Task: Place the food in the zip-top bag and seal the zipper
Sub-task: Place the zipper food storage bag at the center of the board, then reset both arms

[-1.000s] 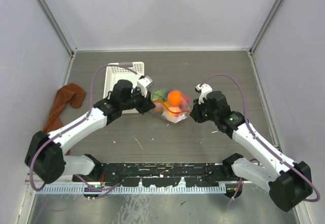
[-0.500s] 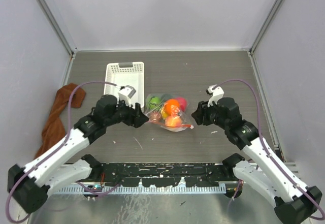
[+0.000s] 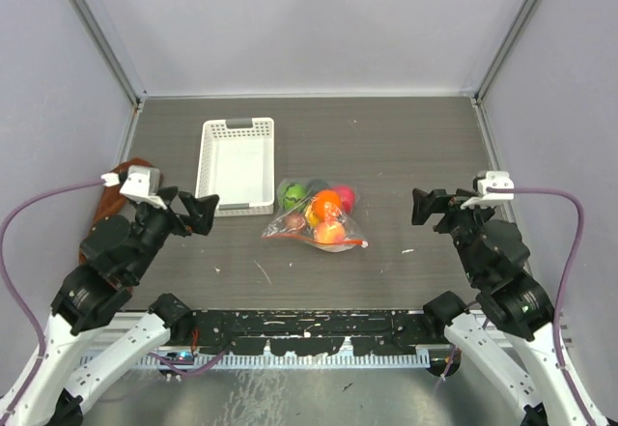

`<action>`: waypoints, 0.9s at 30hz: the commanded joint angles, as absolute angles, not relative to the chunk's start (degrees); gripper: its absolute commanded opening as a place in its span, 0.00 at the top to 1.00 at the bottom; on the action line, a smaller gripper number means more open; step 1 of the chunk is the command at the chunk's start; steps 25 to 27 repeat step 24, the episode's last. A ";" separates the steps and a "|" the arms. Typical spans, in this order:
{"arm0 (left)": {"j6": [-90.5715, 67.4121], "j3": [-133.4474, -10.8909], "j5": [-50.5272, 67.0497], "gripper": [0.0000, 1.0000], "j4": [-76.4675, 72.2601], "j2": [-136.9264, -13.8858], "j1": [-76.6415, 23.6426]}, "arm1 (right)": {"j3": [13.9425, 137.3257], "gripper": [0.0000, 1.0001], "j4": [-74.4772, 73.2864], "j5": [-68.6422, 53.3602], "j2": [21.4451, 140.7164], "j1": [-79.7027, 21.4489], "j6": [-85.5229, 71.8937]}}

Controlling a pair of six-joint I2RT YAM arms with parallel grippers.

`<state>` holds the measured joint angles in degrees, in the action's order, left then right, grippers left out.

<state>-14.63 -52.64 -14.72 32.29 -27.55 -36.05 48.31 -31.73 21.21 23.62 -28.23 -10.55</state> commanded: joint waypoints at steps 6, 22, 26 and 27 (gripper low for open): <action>-9.83 -48.56 -27.02 0.02 30.69 -21.06 -36.11 | 42.33 0.00 -28.44 32.06 14.82 -28.12 -8.82; -8.94 -47.21 -27.69 0.02 30.43 -20.13 -34.27 | 42.70 0.00 -28.42 34.61 15.23 -28.17 -8.71; -8.93 -47.11 -27.29 0.02 30.52 -20.17 -34.00 | 42.63 0.00 -28.40 34.94 15.21 -28.13 -8.73; -8.93 -47.11 -27.29 0.02 30.52 -20.17 -34.00 | 42.63 0.00 -28.40 34.94 15.21 -28.13 -8.73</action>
